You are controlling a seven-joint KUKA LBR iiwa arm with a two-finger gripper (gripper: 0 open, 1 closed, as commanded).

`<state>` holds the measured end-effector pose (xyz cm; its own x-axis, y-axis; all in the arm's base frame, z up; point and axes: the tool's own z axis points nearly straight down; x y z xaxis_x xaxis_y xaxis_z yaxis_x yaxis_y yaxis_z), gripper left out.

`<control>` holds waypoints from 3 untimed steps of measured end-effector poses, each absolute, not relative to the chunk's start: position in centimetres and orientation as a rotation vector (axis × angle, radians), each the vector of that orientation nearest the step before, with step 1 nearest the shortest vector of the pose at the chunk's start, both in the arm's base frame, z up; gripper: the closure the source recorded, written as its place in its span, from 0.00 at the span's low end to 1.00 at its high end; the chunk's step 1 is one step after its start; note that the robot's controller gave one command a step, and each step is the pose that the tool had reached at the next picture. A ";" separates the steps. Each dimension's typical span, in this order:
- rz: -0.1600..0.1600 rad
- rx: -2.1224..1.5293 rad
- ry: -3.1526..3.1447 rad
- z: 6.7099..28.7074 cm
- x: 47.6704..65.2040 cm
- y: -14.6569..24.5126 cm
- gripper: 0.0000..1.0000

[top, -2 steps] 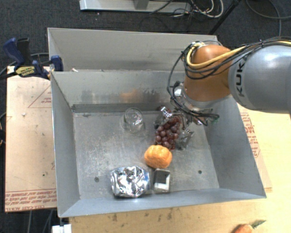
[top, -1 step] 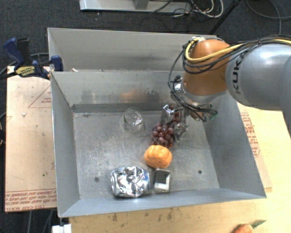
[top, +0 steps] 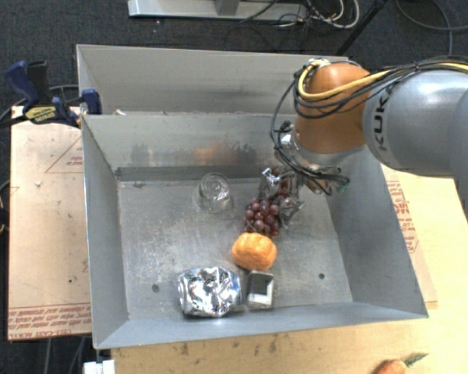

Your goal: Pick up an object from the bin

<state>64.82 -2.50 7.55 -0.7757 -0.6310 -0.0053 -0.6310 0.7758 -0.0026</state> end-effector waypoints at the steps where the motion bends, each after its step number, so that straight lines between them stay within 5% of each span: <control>1: 0.000 -1.050 2.956 7.9 64.7 -2.5 1.00; 3: 0.005 -1.052 2.962 10.7 64.6 -2.4 1.00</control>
Offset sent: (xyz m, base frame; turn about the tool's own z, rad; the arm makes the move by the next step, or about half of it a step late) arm 0.0002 0.0001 0.0437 0.0000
